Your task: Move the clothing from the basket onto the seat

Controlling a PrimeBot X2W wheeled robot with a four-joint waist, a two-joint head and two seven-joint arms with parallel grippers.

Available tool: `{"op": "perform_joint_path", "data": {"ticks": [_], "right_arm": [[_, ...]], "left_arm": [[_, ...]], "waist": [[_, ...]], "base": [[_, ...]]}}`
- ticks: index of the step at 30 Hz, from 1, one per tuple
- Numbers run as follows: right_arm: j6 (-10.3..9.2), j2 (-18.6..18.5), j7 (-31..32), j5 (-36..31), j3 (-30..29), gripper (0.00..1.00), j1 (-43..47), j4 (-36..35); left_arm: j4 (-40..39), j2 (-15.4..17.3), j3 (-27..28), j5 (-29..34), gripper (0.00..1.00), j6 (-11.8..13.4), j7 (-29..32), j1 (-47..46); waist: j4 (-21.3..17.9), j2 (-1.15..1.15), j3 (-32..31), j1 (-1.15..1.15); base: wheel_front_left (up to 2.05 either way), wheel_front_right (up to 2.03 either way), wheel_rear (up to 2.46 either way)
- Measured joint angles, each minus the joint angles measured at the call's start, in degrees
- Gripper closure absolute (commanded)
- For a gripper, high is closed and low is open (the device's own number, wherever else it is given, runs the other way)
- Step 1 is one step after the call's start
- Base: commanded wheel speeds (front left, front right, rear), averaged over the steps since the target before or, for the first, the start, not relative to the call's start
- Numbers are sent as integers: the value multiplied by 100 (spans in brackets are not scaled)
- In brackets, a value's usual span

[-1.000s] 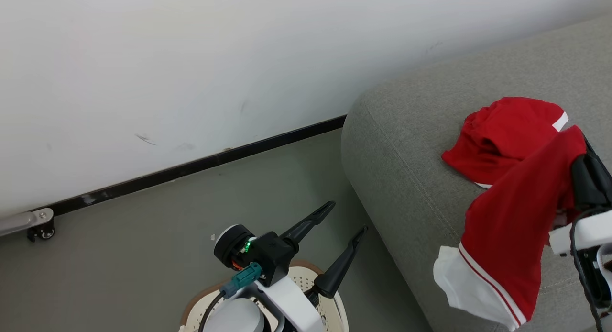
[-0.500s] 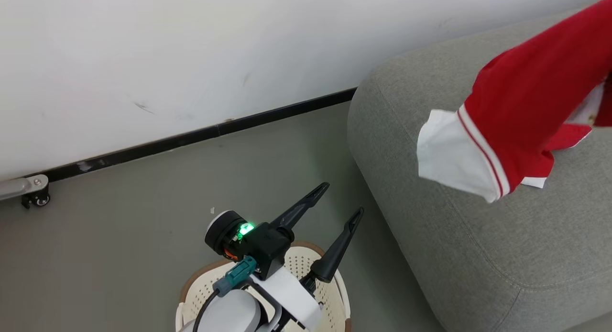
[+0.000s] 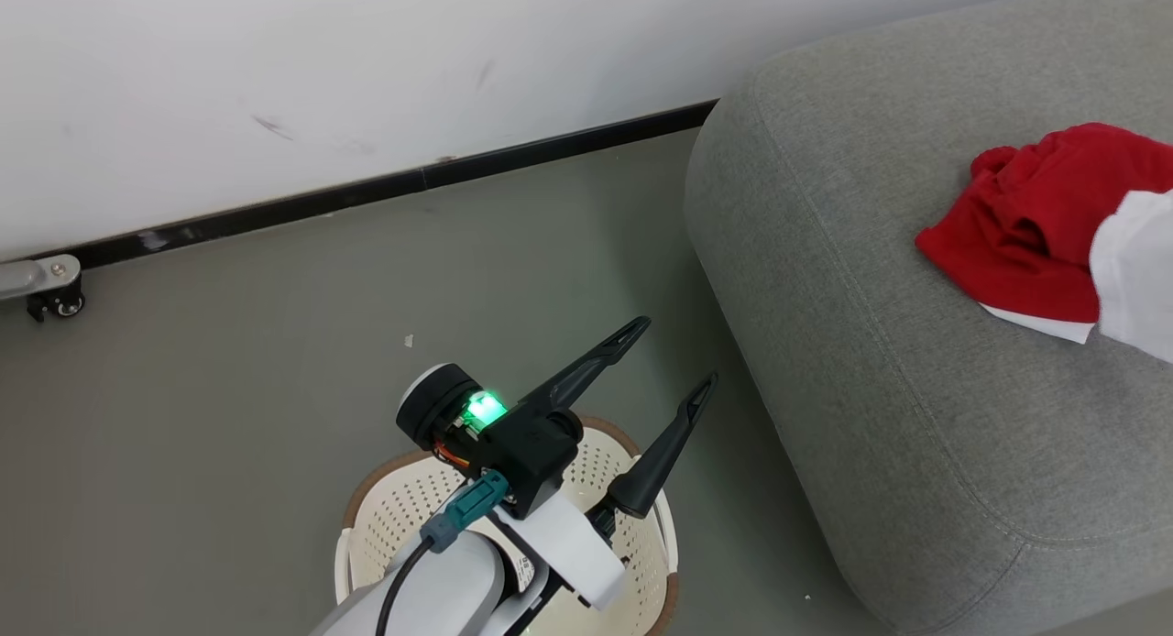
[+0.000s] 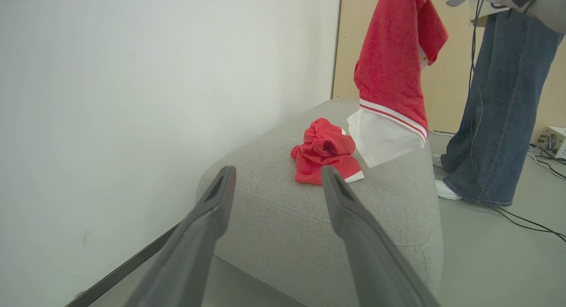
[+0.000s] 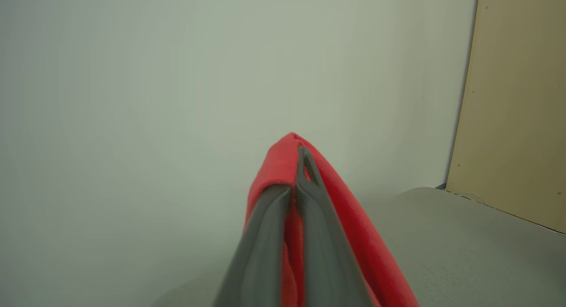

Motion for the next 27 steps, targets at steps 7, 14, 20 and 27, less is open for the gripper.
{"op": "perform_joint_path", "data": {"ticks": [7,14,20,27], "right_arm": [[-1,-58,-54,-290,-181,100,118,711],[0,338,-310,-571,-215,100,543,1200],[0,477,-482,-710,-545,100,626,1626],[0,697,-667,-918,-746,100,615,1808]], "left_arm": [[-160,11,-68,45,0,-4,136,-51],[-277,18,-86,94,0,-4,231,-167],[-327,54,-115,137,0,-5,325,-271],[-358,137,-109,185,0,-48,334,-377]], "waist": [[81,0,269,0],[155,0,534,0],[209,0,751,0],[266,0,967,0]], "base": [[0,0,0],[0,0,0],[0,0,0],[0,0,0]]}}
